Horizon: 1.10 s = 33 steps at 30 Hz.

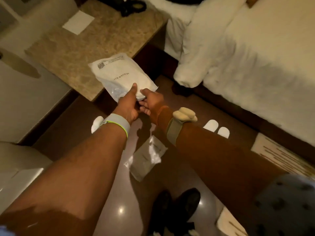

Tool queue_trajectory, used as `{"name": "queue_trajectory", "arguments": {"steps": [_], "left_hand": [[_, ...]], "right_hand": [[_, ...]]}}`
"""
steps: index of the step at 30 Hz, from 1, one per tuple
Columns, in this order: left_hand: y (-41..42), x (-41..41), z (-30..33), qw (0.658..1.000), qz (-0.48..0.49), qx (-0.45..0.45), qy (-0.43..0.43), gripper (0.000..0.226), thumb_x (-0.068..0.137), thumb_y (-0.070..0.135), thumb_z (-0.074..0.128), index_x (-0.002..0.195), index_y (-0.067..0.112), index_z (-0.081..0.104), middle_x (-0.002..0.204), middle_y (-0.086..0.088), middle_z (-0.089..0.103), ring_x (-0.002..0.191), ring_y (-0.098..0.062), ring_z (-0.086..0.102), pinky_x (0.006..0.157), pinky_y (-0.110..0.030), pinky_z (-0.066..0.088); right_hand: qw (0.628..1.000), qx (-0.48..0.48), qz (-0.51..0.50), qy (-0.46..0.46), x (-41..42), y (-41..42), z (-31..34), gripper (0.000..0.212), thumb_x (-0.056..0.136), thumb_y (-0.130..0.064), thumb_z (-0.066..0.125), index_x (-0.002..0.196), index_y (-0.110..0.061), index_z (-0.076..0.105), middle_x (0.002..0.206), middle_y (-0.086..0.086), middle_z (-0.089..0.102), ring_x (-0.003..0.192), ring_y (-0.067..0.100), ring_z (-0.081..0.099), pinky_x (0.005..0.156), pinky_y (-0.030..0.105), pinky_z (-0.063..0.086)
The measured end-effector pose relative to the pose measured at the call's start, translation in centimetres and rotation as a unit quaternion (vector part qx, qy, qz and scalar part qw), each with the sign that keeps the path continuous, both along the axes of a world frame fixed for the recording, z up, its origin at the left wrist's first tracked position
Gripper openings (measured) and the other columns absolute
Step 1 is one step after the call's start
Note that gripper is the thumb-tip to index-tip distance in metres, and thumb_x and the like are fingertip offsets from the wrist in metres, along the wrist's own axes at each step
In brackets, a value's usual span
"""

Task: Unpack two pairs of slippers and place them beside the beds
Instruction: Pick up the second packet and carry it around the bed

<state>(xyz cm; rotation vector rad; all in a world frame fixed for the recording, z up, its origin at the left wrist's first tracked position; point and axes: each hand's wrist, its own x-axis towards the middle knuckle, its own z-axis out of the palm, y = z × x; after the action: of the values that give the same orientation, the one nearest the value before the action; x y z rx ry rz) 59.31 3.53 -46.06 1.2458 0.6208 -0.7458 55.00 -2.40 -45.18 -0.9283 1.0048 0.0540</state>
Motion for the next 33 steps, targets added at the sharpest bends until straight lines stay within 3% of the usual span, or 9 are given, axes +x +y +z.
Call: {"name": "queue_trajectory", "arguments": {"steps": [4,8,11,14,20,25,28,30,33], "left_hand": [[-4.7,-4.3,6.4,0.994,-0.100,0.016,-0.032,0.025,0.092,0.034,0.065,0.109,0.015,0.061,0.098,-0.008,0.072,0.075,-0.024,0.069,0.059,-0.029,0.056],[-9.0,-8.3,13.0,0.974,-0.211,0.003,-0.084,0.026,0.091,0.028,0.068,0.111,0.015,0.060,0.111,-0.013,0.071,0.098,-0.033,0.070,0.092,-0.049,0.056],[-11.5,-11.5,17.1,0.950,-0.290,-0.004,-0.114,0.030,0.091,0.026,0.067,0.117,0.015,0.058,0.121,-0.017,0.068,0.110,-0.037,0.067,0.099,-0.054,0.051],[-14.6,-16.2,22.4,0.921,-0.367,-0.025,-0.128,0.032,0.091,0.026,0.068,0.118,0.012,0.059,0.121,-0.019,0.068,0.112,-0.038,0.066,0.102,-0.054,0.049],[-20.3,-26.4,30.2,0.855,-0.497,-0.046,-0.142,0.028,0.087,0.029,0.072,0.106,0.009,0.065,0.109,-0.018,0.073,0.098,-0.035,0.071,0.095,-0.051,0.055],[-25.3,-36.1,33.5,0.804,-0.569,-0.067,-0.160,0.042,0.087,0.026,0.073,0.118,0.000,0.061,0.107,-0.022,0.073,0.093,-0.039,0.073,0.089,-0.053,0.057],[-29.0,-45.9,35.0,0.750,-0.638,-0.089,-0.150,0.043,0.088,0.025,0.072,0.121,-0.001,0.061,0.109,-0.021,0.073,0.091,-0.035,0.074,0.082,-0.044,0.060],[-31.0,-52.3,35.4,0.722,-0.672,-0.102,-0.130,0.043,0.088,0.023,0.072,0.122,0.000,0.061,0.111,-0.022,0.072,0.099,-0.040,0.072,0.091,-0.052,0.056],[-33.0,-60.2,35.7,0.696,-0.700,-0.119,-0.103,0.039,0.088,0.021,0.072,0.121,0.002,0.061,0.112,-0.022,0.072,0.104,-0.039,0.070,0.096,-0.055,0.053]], "right_hand": [[0.997,-0.041,-0.062,-0.001,-5.3,-5.4,5.3,0.025,0.087,-0.020,0.065,0.109,-0.010,0.058,0.084,0.011,0.066,0.064,0.018,0.059,0.050,0.025,0.047],[0.987,-0.105,-0.119,-0.021,-11.0,-9.6,11.1,0.043,0.082,-0.034,0.070,0.118,-0.013,0.059,0.102,0.013,0.072,0.060,0.018,0.067,0.044,0.020,0.049],[0.975,-0.151,-0.154,-0.041,-15.6,-12.2,14.9,0.019,0.082,-0.037,0.069,0.096,-0.025,0.063,0.084,-0.001,0.073,0.045,0.008,0.066,0.043,0.018,0.048],[0.956,-0.195,-0.212,-0.047,-21.8,-14.1,20.2,0.017,0.084,-0.039,0.067,0.092,-0.025,0.062,0.073,-0.008,0.070,0.046,0.005,0.067,0.042,0.017,0.048],[0.915,-0.255,-0.313,-0.012,-33.4,-17.0,28.4,0.039,0.085,-0.046,0.061,0.110,-0.016,0.060,0.095,0.006,0.072,0.060,0.015,0.070,0.045,0.021,0.049],[0.882,-0.269,-0.387,0.001,-43.3,-19.4,31.4,0.044,0.086,-0.048,0.059,0.115,-0.014,0.059,0.106,0.011,0.070,0.087,0.033,0.071,0.058,0.030,0.056],[0.847,-0.257,-0.465,-0.013,-53.6,-21.3,33.1,0.036,0.089,-0.042,0.059,0.113,-0.014,0.059,0.100,0.006,0.071,0.075,0.021,0.073,0.048,0.023,0.050],[0.825,-0.257,-0.502,-0.028,-60.3,-22.2,33.8,0.027,0.091,-0.035,0.059,0.110,-0.016,0.059,0.090,-0.001,0.069,0.056,0.008,0.070,0.042,0.019,0.048],[0.798,-0.248,-0.549,-0.012,-67.8,-23.0,34.3,0.029,0.091,-0.034,0.061,0.113,-0.015,0.060,0.098,0.004,0.069,0.061,0.007,0.069,0.042,0.018,0.049]]}}
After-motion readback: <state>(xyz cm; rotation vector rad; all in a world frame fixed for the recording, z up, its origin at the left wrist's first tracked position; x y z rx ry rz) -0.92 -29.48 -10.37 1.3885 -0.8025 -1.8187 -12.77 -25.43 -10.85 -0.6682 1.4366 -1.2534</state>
